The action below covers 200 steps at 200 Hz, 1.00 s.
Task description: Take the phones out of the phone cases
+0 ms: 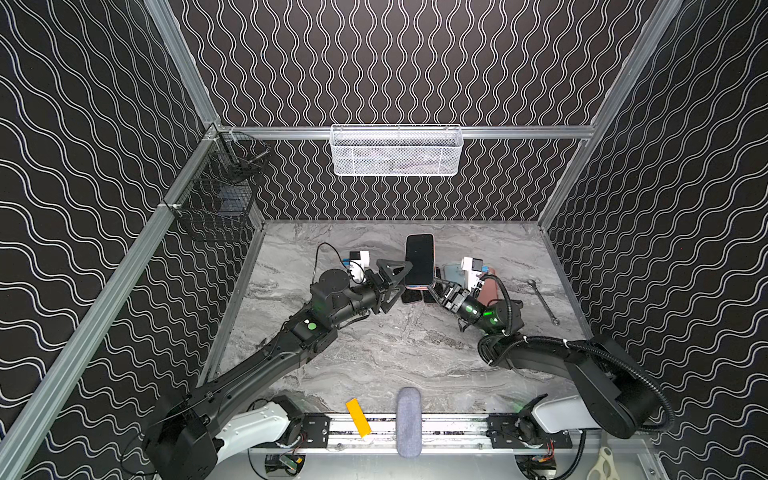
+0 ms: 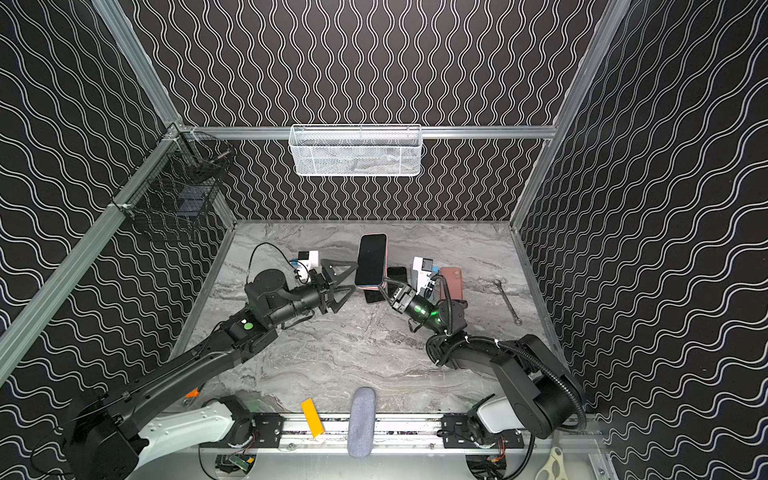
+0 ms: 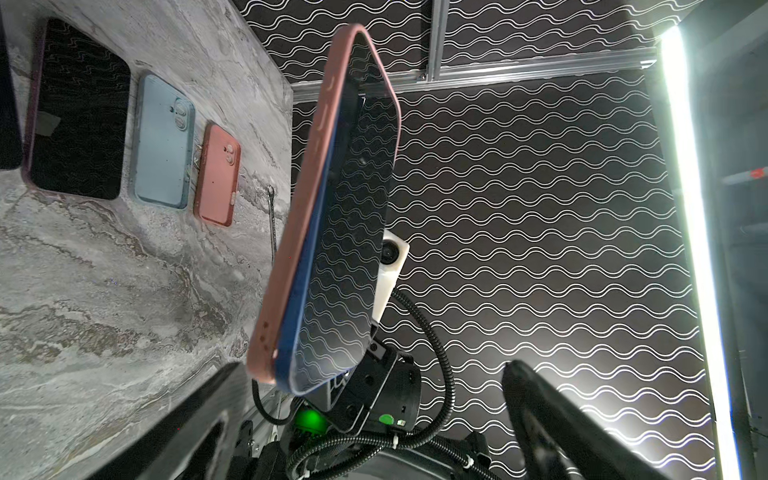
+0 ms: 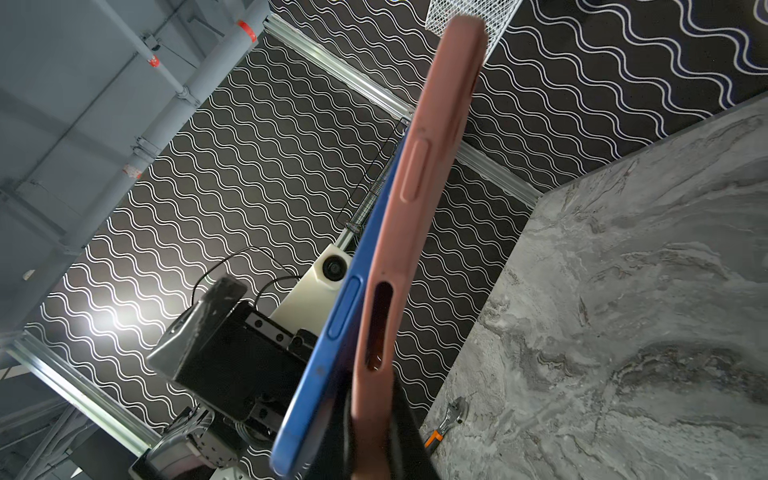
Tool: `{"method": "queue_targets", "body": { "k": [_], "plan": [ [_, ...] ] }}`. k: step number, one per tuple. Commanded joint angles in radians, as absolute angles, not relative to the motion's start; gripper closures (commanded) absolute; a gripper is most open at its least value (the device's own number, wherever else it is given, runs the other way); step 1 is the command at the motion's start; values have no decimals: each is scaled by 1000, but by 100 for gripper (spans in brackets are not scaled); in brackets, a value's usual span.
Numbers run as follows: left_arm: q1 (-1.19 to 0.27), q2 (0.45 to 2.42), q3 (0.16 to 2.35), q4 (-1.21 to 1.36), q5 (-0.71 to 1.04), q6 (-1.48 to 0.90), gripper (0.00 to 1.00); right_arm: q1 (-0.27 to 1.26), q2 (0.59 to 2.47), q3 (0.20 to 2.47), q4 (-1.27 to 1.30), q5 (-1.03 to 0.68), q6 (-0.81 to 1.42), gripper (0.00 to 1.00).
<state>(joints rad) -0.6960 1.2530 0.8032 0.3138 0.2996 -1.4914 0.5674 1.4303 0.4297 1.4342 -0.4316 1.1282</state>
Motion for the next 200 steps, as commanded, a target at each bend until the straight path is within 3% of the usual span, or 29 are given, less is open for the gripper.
{"method": "queue_targets", "body": {
  "k": [1,150,200],
  "plan": [
    [-702,1256,818,345,299,-1492,1,571,1430,428,1514,-422,1123,94],
    [-712,1363,863,390,307,-1486,1,574,1481,419,1583,-434,1155,94],
    [-711,1382,881,409,303,-1486,9,575,1479,413,1577,-440,1139,94]
  ]
}}
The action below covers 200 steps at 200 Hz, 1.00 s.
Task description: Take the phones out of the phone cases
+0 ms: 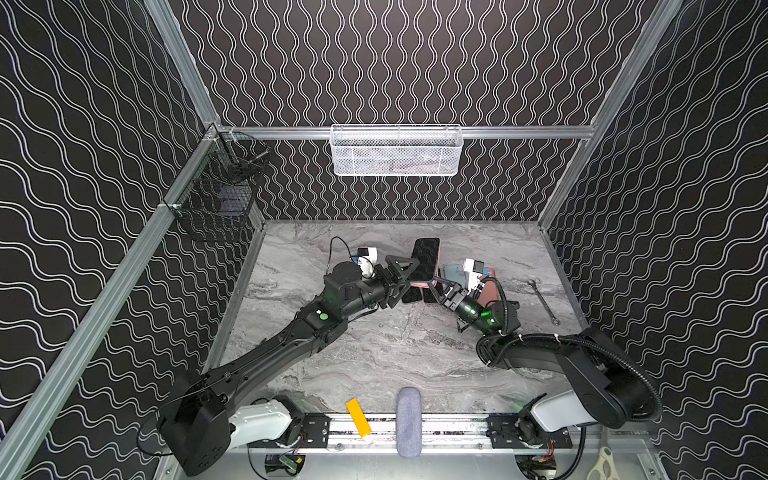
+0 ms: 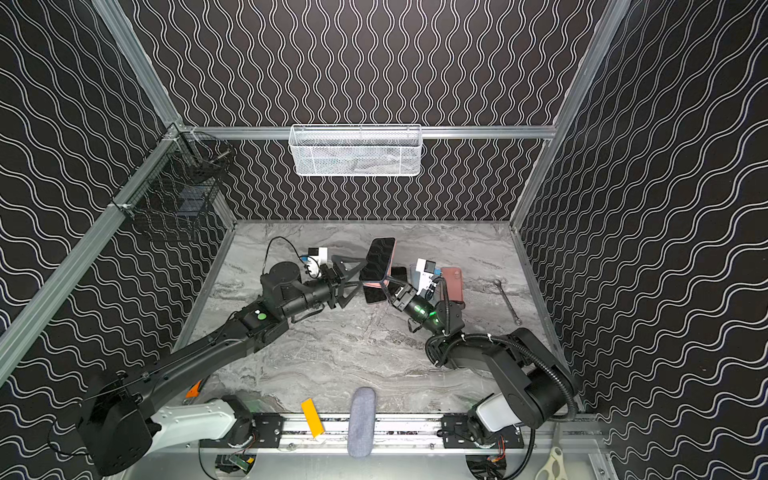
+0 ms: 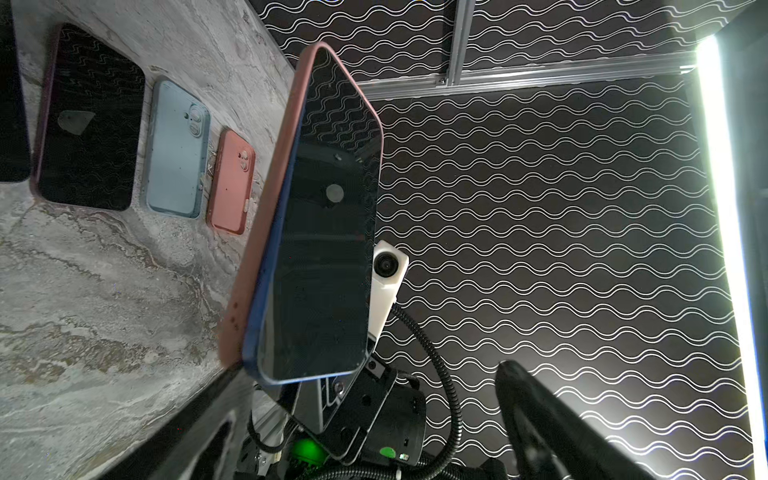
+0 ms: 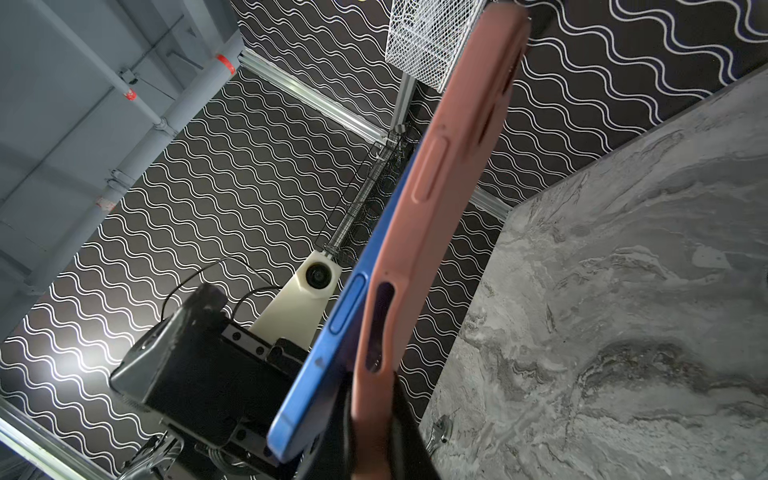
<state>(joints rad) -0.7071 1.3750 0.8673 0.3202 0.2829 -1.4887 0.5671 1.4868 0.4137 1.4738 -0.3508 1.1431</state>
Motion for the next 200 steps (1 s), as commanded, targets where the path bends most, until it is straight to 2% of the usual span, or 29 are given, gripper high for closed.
{"method": "queue_targets", "body": {
  "k": [1,121,140,200],
  "plan": [
    [-710,1383,881,409,302,-1486,9,575,1477,413,1575,-440,1137,94],
    [-709,1399,914,425,304,-1481,22,577,1461,391,1571,-452,1112,94],
    [-709,1404,912,426,304,-1480,28,577,1457,393,1568,-455,1112,94],
    [-710,1414,890,432,302,-1480,59,581,1442,403,1544,-460,1100,94]
  ]
}}
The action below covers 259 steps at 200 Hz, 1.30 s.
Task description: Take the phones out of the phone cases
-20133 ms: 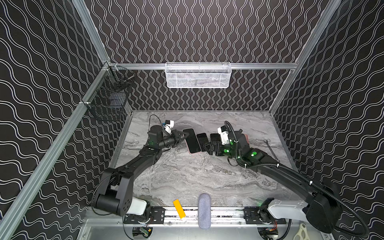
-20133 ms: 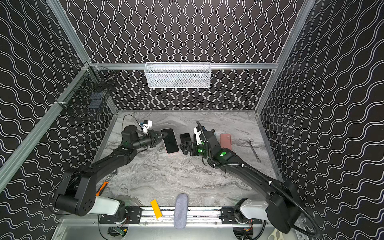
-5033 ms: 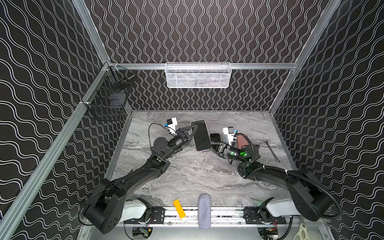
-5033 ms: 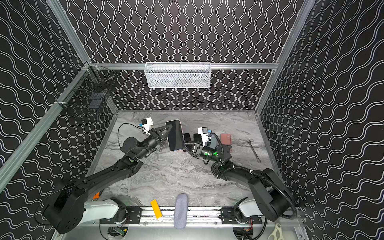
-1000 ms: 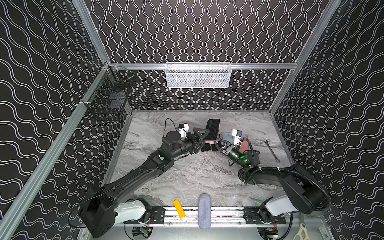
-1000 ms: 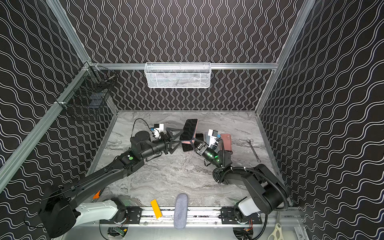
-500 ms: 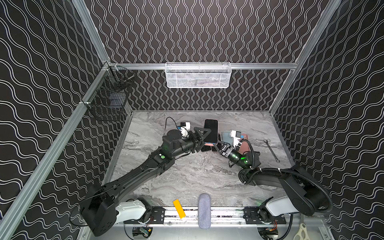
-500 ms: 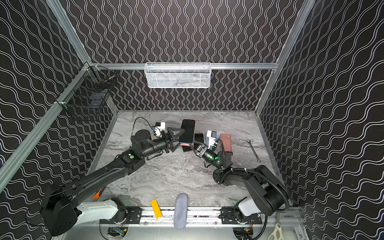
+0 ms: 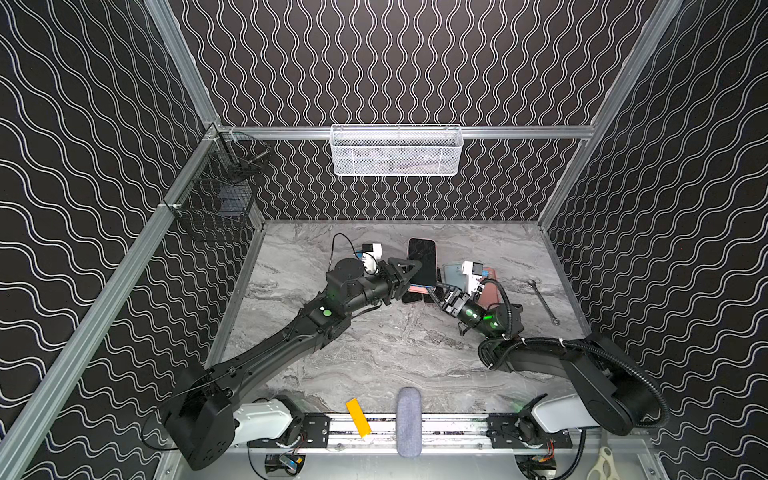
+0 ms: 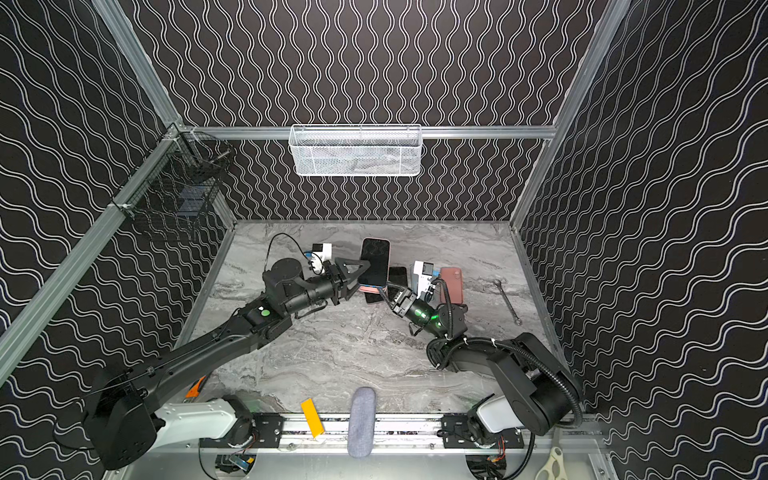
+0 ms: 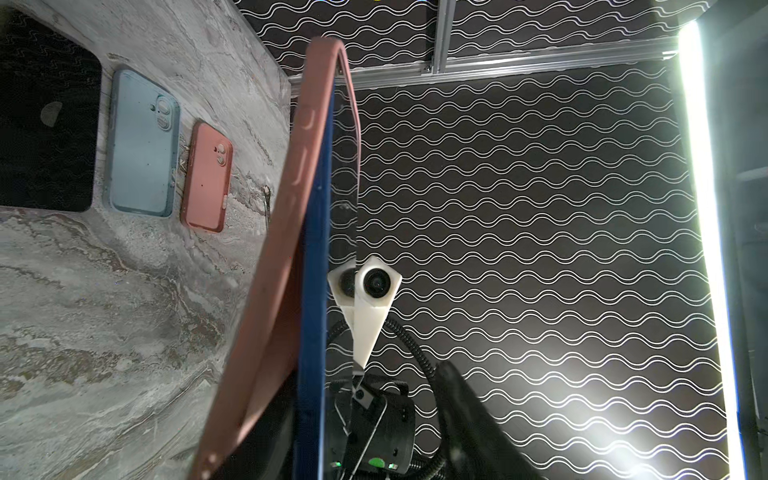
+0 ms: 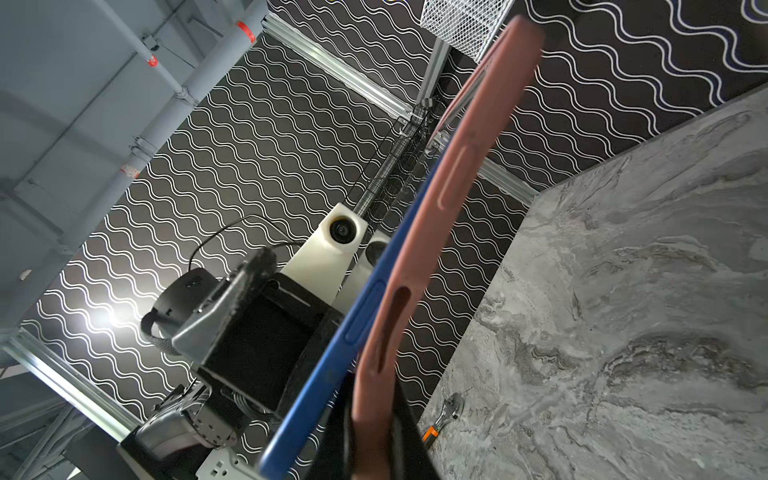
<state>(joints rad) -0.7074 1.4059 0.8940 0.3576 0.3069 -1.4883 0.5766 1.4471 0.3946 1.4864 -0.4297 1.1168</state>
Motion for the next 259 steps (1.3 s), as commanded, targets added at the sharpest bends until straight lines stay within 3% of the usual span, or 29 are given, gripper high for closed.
{"method": "queue_targets", "body": {
  "k": [1,54,105,259],
  "plan": [
    [-710,1415,890,432,302,-1480,59,581,1442,403,1544,-460,1100,94],
    [-707,1420,891,442,312,-1472,76,584,1462,405,1565,-456,1112,94],
    [-706,1405,880,453,305,-1461,100,585,1467,403,1551,-444,1102,94],
    [-710,1341,836,500,356,-1537,100,545,1519,447,1509,-422,1084,94]
  ]
}}
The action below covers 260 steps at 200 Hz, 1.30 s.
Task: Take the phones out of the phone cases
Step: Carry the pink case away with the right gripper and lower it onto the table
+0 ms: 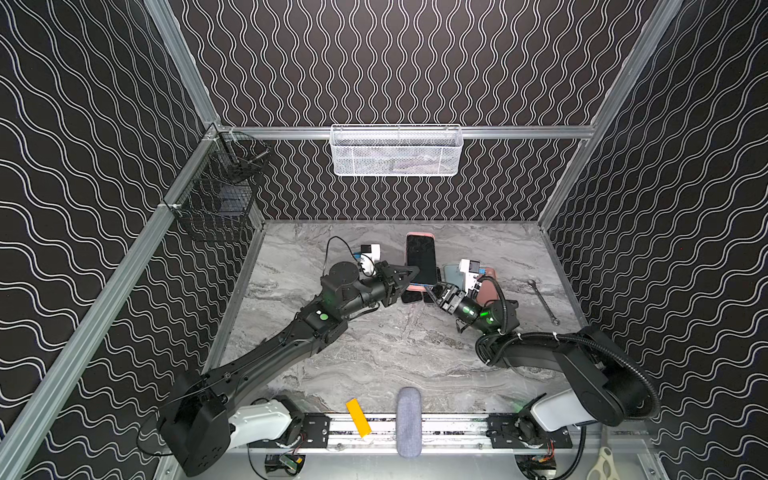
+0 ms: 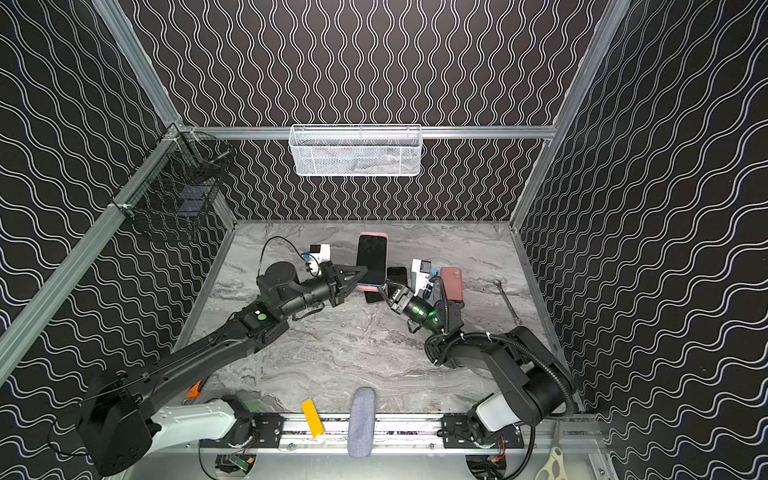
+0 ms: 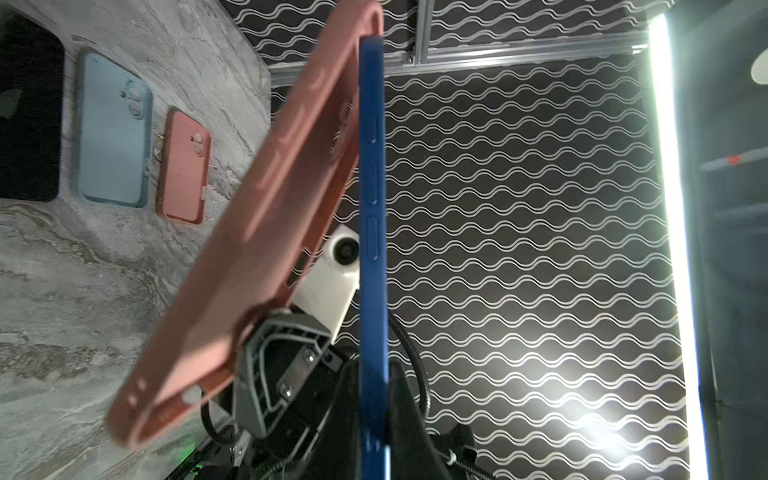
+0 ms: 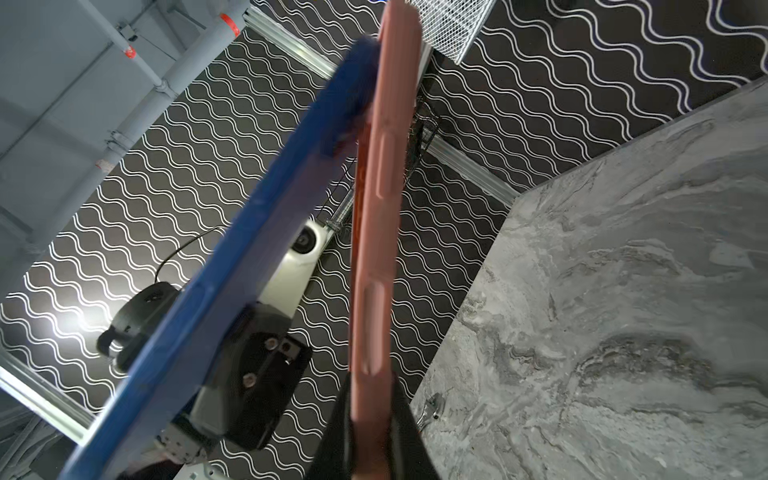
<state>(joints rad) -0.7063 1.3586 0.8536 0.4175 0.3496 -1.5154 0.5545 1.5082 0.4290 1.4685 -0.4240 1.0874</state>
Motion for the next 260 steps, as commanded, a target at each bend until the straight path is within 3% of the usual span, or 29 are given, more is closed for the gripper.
{"method": "queue_targets", "body": {
  "k": [1,136,196,231,260],
  "plan": [
    [-710,1340,834,500,356,-1537,100,544,1519,448,1509,-422,1084,94],
    [-706,1279,850,499,336,-1418,100,368,1348,374,1229,-479,990,93],
    [-617,1296,841,491,368,-1366,100,169,1164,328,928,-720,964,93],
    [-557,1301,830,489,391,-1358,100,128,1036,351,642,-753,840,92],
    [-523,1321,837,489,417,-1357,100,107,993,350,559,-772,805,92]
  ]
}}
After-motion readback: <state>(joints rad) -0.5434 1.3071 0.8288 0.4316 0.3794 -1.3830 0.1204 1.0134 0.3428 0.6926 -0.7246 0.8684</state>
